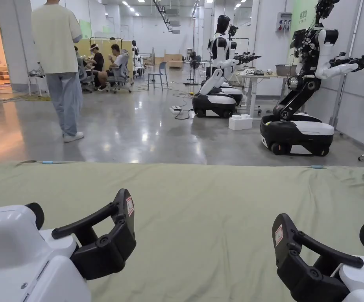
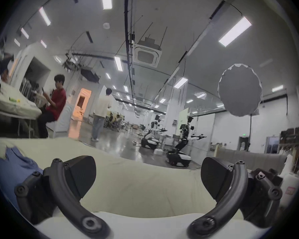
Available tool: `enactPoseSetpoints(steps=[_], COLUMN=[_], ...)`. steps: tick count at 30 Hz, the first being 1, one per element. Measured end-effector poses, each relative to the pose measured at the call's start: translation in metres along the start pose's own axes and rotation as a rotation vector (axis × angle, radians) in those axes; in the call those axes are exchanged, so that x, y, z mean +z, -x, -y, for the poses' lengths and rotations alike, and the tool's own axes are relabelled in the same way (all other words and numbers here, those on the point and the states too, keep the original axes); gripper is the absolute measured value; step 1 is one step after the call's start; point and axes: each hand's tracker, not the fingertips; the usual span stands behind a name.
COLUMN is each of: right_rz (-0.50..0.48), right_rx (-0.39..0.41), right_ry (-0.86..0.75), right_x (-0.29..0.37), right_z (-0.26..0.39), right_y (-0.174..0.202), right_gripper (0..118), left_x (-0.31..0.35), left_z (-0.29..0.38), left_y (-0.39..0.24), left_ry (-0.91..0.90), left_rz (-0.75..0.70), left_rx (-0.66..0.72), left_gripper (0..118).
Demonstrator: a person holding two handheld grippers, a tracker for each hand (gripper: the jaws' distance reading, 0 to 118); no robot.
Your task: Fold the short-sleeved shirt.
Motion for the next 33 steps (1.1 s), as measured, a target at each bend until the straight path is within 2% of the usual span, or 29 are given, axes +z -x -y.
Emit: enactPoseSetpoints(steps=[5, 8, 17, 25, 26, 27, 28, 29, 30, 31, 32, 33], right_rz=[-0.006, 0.008, 0.024, 0.037, 0.028, 0.020, 0.024, 0.021, 0.048, 0.080, 0.085, 0.089], right_rx=[-0.022, 0.016, -0.030, -0.032, -0.034, -0.028, -0.015, 0.000, 0.029, 0.049, 0.038, 0.019], right_ry=[0.011, -0.003, -0.010, 0.001, 0.019, 0.036, 0.046, 0.040, 0.016, 0.000, 0.000, 0.008], right_x=[0.001, 0.002, 0.000, -0.001, -0.001, -0.001, -0.001, 0.000, 0.002, 0.002, 0.002, 0.003], right_z=[0.000, 0.000, -0.006, -0.007, -0.007, -0.008, -0.007, -0.006, -0.004, -0.002, -0.001, -0.001], right_y=[-0.007, -0.004, -0.009, -0.013, -0.014, -0.013, -0.013, -0.013, -0.011, -0.010, -0.010, -0.012], right_gripper=[118, 118, 118, 118, 118, 118, 113, 99, 54, 17, 10, 10], left_x=[-0.001, 0.001, 0.001, 0.002, 0.002, 0.002, 0.002, -0.001, -0.003, -0.004, -0.005, -0.005], left_z=[-0.002, 0.004, 0.011, 0.009, 0.009, 0.009, 0.009, 0.011, 0.012, 0.013, 0.014, 0.015], left_y=[-0.014, -0.023, -0.026, -0.023, -0.023, -0.022, -0.022, -0.021, -0.019, -0.019, -0.018, -0.017], left_ry=[-0.009, -0.001, 0.081, 0.094, 0.114, 0.140, 0.150, 0.168, 0.186, 0.210, 0.228, 0.231], left_rz=[-0.078, -0.060, 0.024, 0.017, 0.031, 0.061, 0.060, 0.046, 0.041, 0.040, 0.044, 0.044], left_rx=[-0.213, -0.282, -0.160, -0.165, -0.158, -0.146, -0.140, -0.129, -0.132, -0.140, -0.142, -0.140], left_gripper=[118, 118, 118, 118, 110, 69, 21, 0, 0, 0, 0, 0])
